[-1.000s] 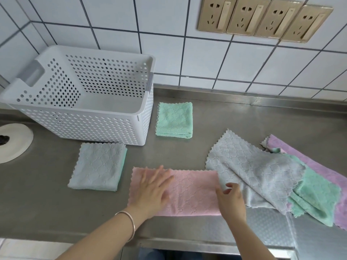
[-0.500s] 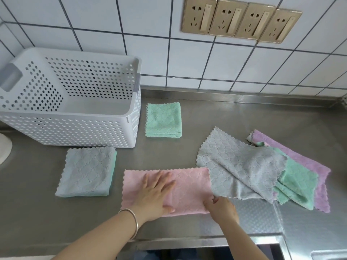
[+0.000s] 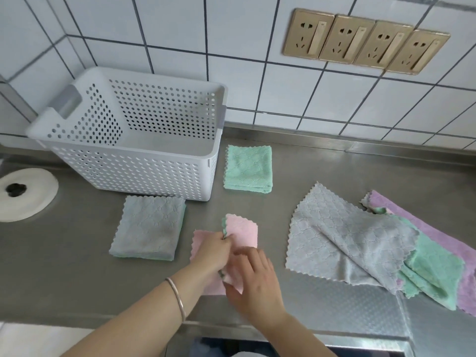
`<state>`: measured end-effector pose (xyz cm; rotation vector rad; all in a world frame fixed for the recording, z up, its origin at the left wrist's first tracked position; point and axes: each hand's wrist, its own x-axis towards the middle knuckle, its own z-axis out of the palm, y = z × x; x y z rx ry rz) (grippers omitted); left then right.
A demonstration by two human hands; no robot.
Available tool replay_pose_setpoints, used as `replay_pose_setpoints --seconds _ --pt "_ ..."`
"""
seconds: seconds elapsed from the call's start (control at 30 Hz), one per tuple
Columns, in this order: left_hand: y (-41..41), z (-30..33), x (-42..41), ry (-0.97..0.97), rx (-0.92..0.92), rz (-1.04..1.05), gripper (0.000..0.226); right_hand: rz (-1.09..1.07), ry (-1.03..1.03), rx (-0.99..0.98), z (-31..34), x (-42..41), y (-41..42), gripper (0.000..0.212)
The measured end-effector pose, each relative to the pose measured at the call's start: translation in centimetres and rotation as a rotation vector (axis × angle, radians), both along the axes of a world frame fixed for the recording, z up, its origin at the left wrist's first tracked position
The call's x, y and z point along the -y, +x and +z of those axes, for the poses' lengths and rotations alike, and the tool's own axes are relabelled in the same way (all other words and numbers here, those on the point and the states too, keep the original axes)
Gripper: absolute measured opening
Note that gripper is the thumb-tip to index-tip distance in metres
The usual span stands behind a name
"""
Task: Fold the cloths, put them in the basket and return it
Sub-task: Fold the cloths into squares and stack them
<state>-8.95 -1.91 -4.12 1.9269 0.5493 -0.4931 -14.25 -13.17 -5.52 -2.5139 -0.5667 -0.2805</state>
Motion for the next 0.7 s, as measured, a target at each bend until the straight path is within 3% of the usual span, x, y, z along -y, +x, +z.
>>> replay_pose_setpoints --seconds 0.1,0.2,0.43,0.7 --pt "-0.7 -1.0 -2.7 0.082 0.076 0.023 0.019 0.047 -0.087 -0.095 -1.2 -0.3 -0.4 0.063" --pt "-1.1 -3.0 -4.3 0.170 0.047 0.021 0.020 0.070 -0.313 -0.211 -2.7 -0.4 -0.3 0.081" --pt "-2.1 -5.4 -4.5 0.199 0.063 0.126 0.046 0.046 -0.491 -0.360 -4.4 -0.8 0.1 0.084" --pt "-2.2 -6.4 -4.3 0.207 0.067 0.232 0.030 0.081 -0.517 -0.361 -5.3 -0.9 0.1 0.085"
